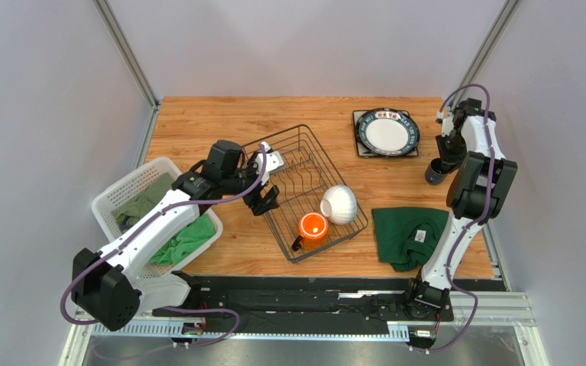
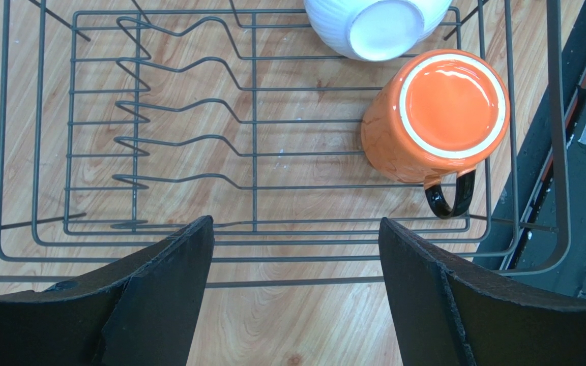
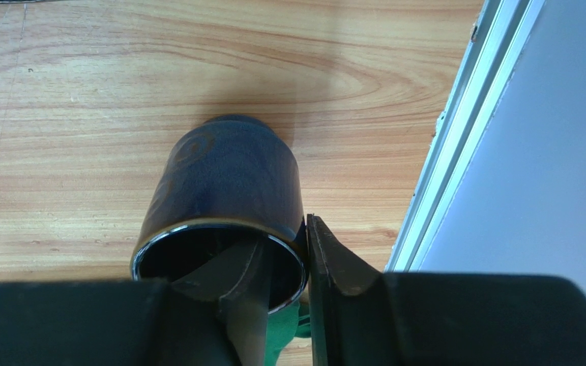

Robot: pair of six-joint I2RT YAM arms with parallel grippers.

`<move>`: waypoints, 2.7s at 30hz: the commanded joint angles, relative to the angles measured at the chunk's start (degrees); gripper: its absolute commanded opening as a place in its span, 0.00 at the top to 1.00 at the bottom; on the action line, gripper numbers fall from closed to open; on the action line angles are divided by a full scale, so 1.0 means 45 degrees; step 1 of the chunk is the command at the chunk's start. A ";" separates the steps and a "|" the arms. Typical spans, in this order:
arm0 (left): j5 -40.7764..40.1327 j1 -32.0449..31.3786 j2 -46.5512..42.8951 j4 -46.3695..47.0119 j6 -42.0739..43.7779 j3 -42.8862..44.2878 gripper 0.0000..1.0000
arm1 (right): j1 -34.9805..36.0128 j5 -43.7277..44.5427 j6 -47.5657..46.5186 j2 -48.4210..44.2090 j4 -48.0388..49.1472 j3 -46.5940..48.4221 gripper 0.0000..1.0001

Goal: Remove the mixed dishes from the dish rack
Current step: Place the cup at the center of the board, then pick up the cup from the dish rack.

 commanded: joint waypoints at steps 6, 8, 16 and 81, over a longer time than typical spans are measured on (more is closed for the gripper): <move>0.0479 0.0045 0.0073 0.0027 0.0172 0.0480 0.14 | -0.0127 0.0039 -0.0275 -0.0321 -0.0411 0.0620 0.61; 0.0519 0.0045 0.0074 0.0008 0.0153 0.0499 0.14 | -0.0185 -0.0175 -0.0294 -0.0497 -0.0411 0.0542 0.45; 0.0519 0.0045 0.0113 0.0008 0.0211 0.0519 0.14 | -0.0245 -0.0820 -0.0255 -0.1726 -0.0431 0.0327 0.32; -0.3232 -0.5365 0.3511 -0.2864 -0.2600 0.2336 0.09 | 0.1123 -0.4786 0.0936 -1.0224 -0.0470 -0.4829 0.24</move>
